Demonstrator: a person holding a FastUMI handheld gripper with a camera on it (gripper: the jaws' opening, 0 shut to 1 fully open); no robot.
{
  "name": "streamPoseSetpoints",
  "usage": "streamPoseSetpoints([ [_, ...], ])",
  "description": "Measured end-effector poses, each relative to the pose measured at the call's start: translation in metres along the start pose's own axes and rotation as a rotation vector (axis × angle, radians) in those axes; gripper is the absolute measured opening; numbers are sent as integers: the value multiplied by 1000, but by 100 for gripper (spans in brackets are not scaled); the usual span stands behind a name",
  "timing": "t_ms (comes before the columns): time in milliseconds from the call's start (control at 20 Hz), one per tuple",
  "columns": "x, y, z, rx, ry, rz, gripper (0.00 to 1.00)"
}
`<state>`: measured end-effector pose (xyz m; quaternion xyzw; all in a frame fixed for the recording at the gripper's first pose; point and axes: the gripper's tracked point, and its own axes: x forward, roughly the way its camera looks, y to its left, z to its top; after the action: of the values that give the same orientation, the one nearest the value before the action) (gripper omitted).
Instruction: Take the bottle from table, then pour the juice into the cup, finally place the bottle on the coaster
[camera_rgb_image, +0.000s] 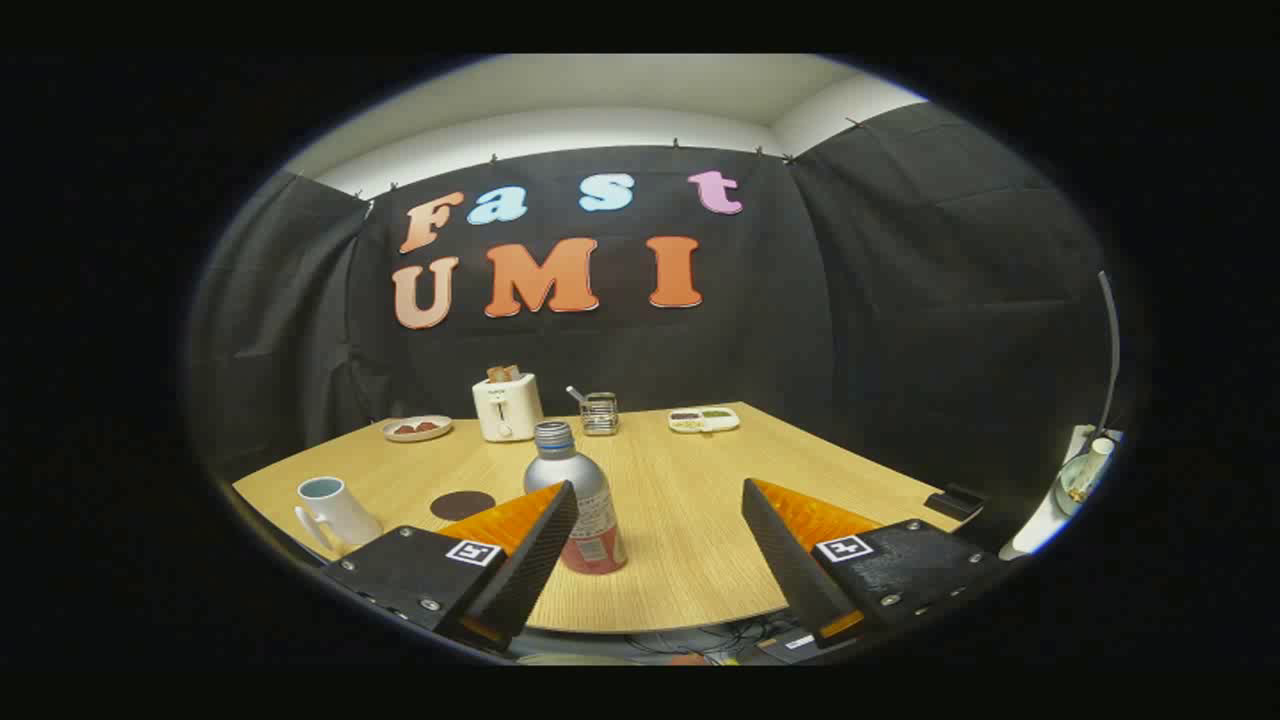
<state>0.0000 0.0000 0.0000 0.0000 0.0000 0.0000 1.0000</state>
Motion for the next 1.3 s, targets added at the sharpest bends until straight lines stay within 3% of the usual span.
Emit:
streamPoseSetpoints([
  [1300, 10, 45, -20, -31, 41, 105, 98],
])
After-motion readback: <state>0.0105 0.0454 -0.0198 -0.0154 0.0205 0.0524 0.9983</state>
